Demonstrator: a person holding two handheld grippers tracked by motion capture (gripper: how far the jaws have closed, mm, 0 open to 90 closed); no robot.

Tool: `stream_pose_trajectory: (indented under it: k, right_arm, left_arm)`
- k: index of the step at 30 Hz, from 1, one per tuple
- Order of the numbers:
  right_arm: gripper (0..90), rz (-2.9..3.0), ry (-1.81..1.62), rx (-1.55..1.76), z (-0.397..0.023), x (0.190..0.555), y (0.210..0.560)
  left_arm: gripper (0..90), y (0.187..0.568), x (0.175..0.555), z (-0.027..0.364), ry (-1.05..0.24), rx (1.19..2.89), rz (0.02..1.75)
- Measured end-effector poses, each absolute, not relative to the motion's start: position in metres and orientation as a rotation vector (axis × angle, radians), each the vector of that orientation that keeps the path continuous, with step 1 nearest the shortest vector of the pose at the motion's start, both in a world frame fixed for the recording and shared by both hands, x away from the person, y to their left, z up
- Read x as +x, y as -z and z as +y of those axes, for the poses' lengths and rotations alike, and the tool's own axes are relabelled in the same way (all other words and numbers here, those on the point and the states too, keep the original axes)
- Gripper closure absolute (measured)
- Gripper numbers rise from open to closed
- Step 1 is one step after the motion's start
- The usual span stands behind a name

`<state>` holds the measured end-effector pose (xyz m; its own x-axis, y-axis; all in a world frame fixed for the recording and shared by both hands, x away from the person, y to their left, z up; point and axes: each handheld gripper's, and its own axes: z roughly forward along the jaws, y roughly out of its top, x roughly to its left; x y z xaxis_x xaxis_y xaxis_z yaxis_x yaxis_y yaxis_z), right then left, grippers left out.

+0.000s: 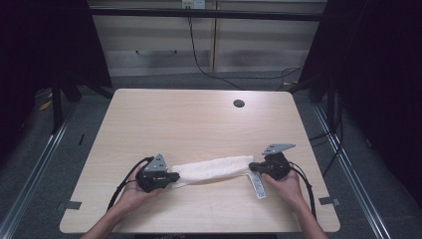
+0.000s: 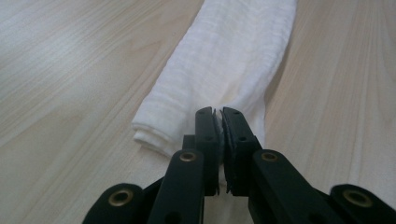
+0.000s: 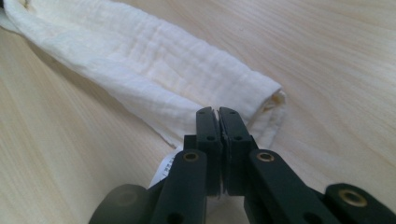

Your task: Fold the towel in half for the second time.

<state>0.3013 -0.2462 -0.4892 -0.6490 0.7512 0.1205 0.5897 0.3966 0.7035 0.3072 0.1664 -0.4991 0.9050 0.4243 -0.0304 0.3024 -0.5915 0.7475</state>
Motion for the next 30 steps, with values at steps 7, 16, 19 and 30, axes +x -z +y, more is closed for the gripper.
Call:
stream_pose_trajectory:
  k: [7, 16, 19, 30]
  right_arm:
    - [87.9, 2.453, -1.068, 1.132, -0.244, 0.281, 0.487]
    - [87.6, 2.445, -1.053, 1.11, -0.244, 0.27, 0.496]
    - [87.7, 2.423, -1.053, 1.14, -0.243, 0.281, 0.497]
    - [78.1, 2.369, -1.123, 1.207, -0.244, 0.296, 0.5]
  left_arm:
    - [85.8, 0.501, 0.304, 0.169, -0.203, 2.23, 0.521]
    - [86.0, 0.502, 0.32, 0.168, -0.21, 2.22, 0.568]
    - [86.0, 0.503, 0.33, 0.168, -0.214, 2.201, 0.603]
    - [75.4, 0.503, 0.344, 0.176, -0.154, 2.145, 0.688]
